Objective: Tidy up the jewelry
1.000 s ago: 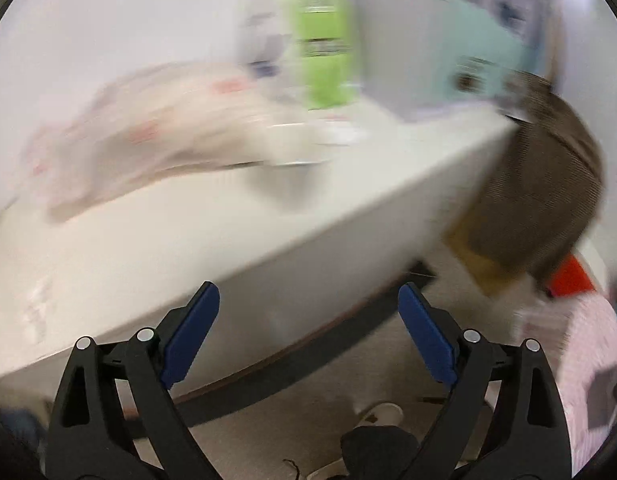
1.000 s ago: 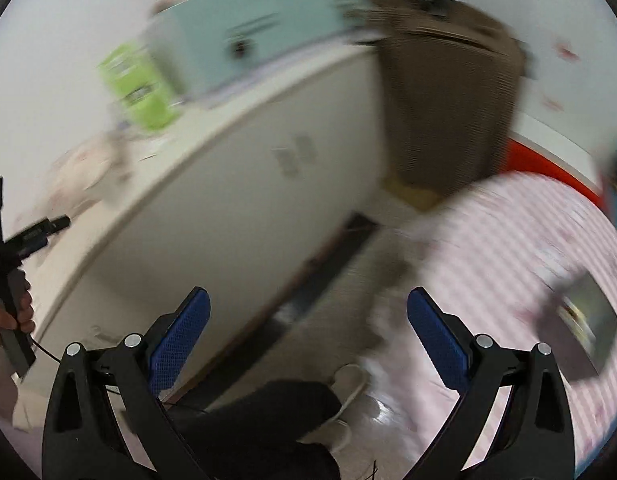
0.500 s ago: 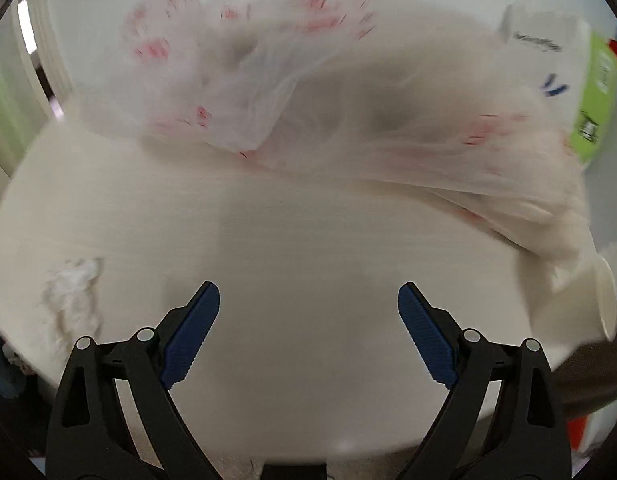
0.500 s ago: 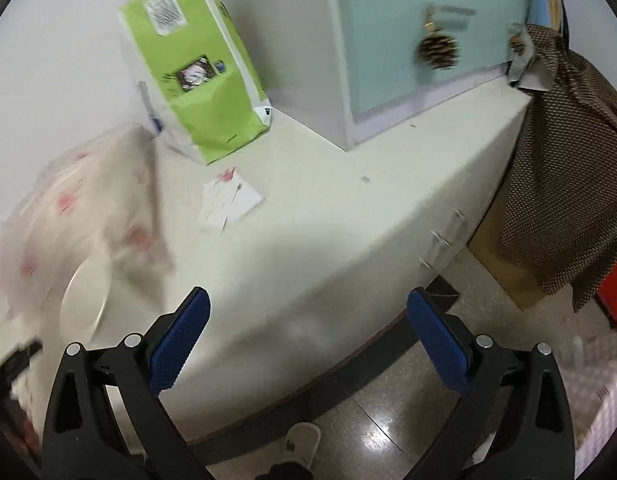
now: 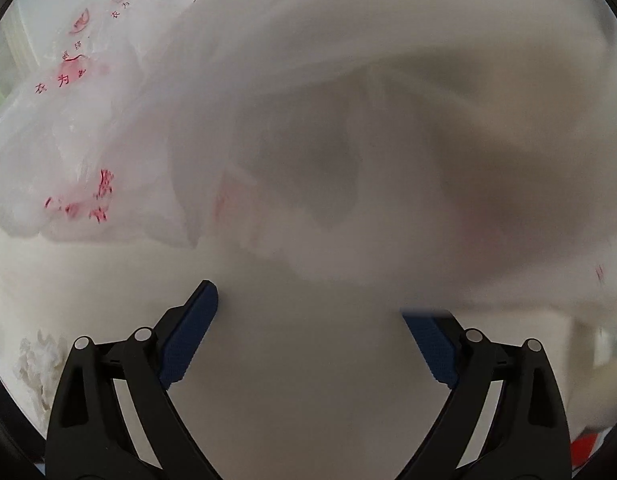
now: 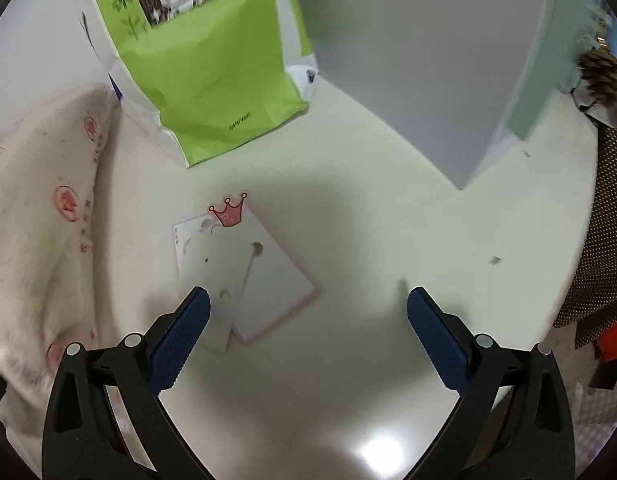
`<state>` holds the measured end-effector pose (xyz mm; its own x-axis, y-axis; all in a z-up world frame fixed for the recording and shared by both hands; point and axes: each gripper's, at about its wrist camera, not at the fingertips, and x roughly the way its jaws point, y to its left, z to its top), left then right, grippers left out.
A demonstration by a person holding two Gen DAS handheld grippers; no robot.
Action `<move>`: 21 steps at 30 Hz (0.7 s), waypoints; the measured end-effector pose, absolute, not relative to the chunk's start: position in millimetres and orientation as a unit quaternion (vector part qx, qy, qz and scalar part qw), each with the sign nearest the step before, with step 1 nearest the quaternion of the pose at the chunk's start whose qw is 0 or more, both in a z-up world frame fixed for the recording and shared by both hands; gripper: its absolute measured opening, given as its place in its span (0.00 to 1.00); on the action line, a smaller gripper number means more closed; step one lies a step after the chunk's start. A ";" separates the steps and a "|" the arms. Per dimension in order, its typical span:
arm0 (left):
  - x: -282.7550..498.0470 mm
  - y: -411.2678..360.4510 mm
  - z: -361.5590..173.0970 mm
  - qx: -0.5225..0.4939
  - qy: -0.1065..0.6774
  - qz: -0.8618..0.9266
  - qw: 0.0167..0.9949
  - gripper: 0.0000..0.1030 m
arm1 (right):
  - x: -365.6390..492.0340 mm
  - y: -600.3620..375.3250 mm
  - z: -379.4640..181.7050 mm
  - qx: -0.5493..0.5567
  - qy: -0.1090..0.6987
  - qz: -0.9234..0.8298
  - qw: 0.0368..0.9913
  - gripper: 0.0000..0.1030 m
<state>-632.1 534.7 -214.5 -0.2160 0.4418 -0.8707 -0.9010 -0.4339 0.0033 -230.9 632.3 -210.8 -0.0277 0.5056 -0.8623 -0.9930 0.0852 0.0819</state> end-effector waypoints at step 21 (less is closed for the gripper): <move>-642.8 538.6 -202.8 -0.383 0.236 0.764 0.462 0.95 | -264.9 700.7 -215.1 -0.293 0.334 0.643 0.624 0.94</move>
<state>-642.8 538.6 -202.8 -0.2807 0.5253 -0.8033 -0.8870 -0.4616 0.0081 -264.9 700.7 -215.1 -0.0504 0.6060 -0.7939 -0.9979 0.0009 0.0640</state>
